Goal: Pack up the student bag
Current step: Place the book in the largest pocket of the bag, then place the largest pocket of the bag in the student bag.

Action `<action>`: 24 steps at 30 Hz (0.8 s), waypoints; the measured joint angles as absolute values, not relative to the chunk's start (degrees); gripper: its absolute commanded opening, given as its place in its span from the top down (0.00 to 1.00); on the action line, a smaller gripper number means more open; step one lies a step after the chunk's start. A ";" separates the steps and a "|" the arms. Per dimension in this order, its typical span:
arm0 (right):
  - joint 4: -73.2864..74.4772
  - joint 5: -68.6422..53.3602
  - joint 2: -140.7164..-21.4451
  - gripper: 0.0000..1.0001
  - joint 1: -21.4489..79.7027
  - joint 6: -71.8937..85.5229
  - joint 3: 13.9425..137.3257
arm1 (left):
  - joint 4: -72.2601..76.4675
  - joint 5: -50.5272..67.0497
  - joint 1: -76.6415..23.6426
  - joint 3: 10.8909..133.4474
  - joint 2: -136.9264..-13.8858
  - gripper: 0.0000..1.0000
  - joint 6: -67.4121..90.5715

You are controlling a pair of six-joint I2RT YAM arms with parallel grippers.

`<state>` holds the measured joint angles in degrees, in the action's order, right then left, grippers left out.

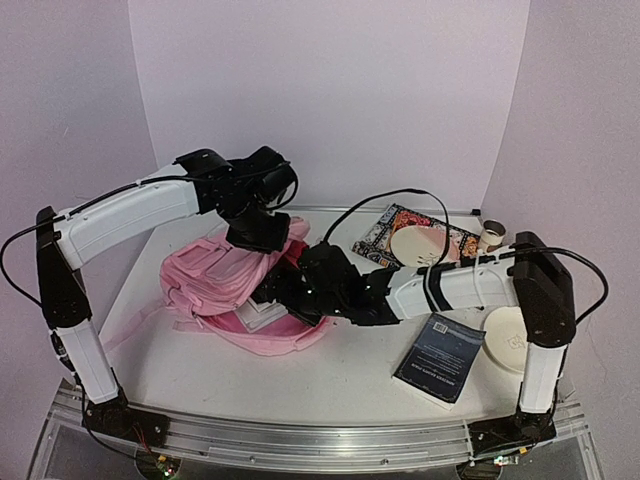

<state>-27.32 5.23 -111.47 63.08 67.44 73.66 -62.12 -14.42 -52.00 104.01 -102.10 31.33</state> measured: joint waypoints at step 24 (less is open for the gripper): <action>8.33 14.81 -84.69 0.02 52.40 55.64 56.21 | -55.71 -21.13 -49.38 82.44 -93.06 0.46 29.52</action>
<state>8.33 14.81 -84.69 52.40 55.64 56.21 -55.71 -21.13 -49.38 82.44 -93.06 29.52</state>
